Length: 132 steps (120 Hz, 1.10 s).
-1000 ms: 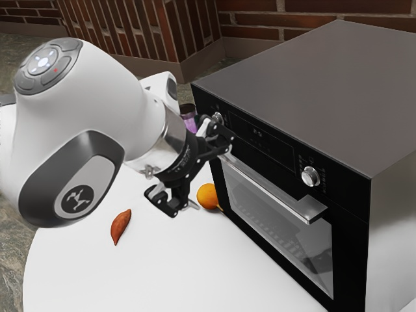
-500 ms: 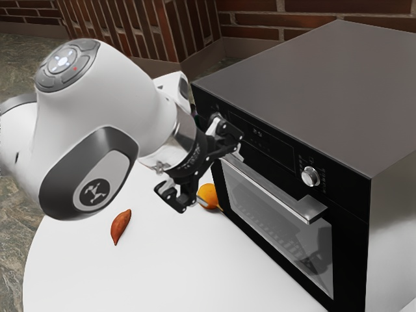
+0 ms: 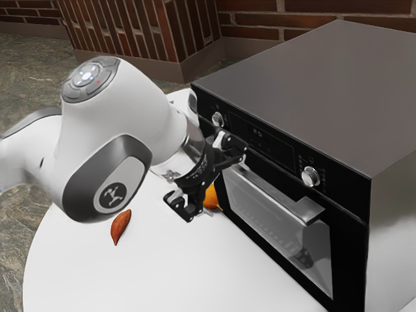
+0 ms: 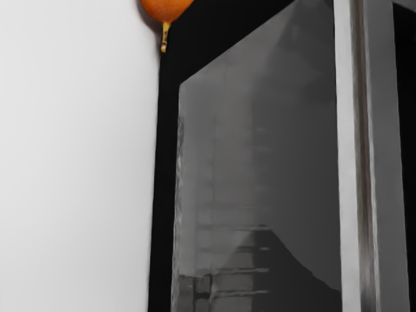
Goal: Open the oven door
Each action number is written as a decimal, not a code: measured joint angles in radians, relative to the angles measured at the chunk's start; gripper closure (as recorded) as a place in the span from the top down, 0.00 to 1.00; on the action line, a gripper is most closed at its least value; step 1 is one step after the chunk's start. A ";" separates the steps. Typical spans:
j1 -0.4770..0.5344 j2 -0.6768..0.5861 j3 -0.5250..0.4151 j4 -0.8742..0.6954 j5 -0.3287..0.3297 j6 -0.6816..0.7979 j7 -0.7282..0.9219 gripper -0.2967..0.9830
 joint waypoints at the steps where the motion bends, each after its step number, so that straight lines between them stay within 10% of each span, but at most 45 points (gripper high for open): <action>1: 0.000 0.002 0.000 0.001 0.001 0.001 0.000 0.77; 36: 0.022 -0.143 -0.002 -0.128 -0.039 0.027 0.002 0.77; 73: 0.125 -0.907 -0.177 -0.488 -0.402 -0.016 0.005 0.77; 88: 0.121 -0.935 -0.151 -0.492 -0.451 -0.069 0.006 0.77; 100: 0.078 -0.542 0.091 -0.062 -0.290 -0.241 -0.042 0.76; 110: -0.313 -0.236 0.488 0.251 -0.073 -0.431 -0.140 0.77; 118: -0.514 -0.148 0.706 0.270 0.052 -0.538 -0.215 0.77; 132: -0.548 -0.068 0.786 0.191 0.131 -0.638 -0.329 0.77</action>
